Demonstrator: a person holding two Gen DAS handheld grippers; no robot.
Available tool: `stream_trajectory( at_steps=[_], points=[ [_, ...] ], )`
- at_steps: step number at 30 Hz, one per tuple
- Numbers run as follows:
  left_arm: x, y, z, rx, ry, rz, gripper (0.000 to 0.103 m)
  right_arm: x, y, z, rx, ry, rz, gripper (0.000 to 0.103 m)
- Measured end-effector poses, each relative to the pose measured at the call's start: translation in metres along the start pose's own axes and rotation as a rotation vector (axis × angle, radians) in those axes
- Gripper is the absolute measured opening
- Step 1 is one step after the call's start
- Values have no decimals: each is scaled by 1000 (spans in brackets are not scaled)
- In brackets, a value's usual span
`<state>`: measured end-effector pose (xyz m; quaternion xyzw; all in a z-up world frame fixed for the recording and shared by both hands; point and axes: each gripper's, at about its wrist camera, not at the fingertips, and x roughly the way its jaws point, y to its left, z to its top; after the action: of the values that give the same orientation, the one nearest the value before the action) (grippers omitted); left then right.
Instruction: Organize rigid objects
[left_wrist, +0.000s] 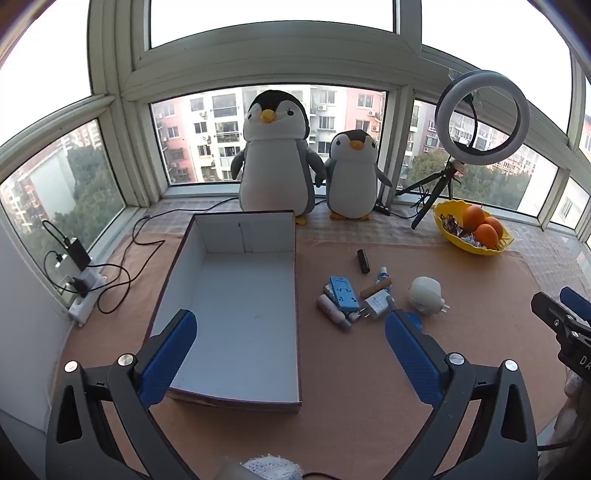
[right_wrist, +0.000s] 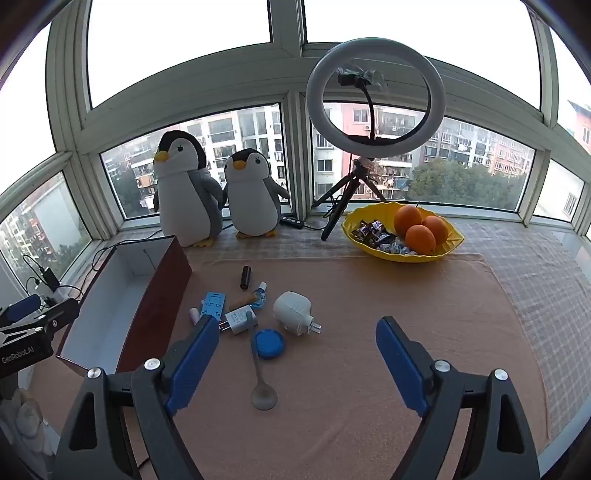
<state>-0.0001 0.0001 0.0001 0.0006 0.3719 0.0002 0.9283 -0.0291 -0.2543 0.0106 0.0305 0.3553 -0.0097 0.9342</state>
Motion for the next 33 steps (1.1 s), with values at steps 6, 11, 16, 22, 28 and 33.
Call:
stream_trajectory(
  at_steps=[6,11,16,22,28,33],
  points=[
    [-1,0,5,9,2,-21,102,1,1,0,-11,-2,-9,84],
    [0,-3,4,15,0,-29,102,1,1,0,-9,1,-6,84],
    [-1,-3,2,9,-1,-31,102,1,0,1,-9,-1,-9,84],
    [-1,-2,2,8,-1,-31,102,1,-1,-1,-7,-3,-11,84],
    [0,-2,1,9,0,-29,102,1,-2,0,-7,-3,-10,84],
    [1,-2,1,11,-2,-19,102,1,-2,-1,-6,-3,-10,84]
  ],
)
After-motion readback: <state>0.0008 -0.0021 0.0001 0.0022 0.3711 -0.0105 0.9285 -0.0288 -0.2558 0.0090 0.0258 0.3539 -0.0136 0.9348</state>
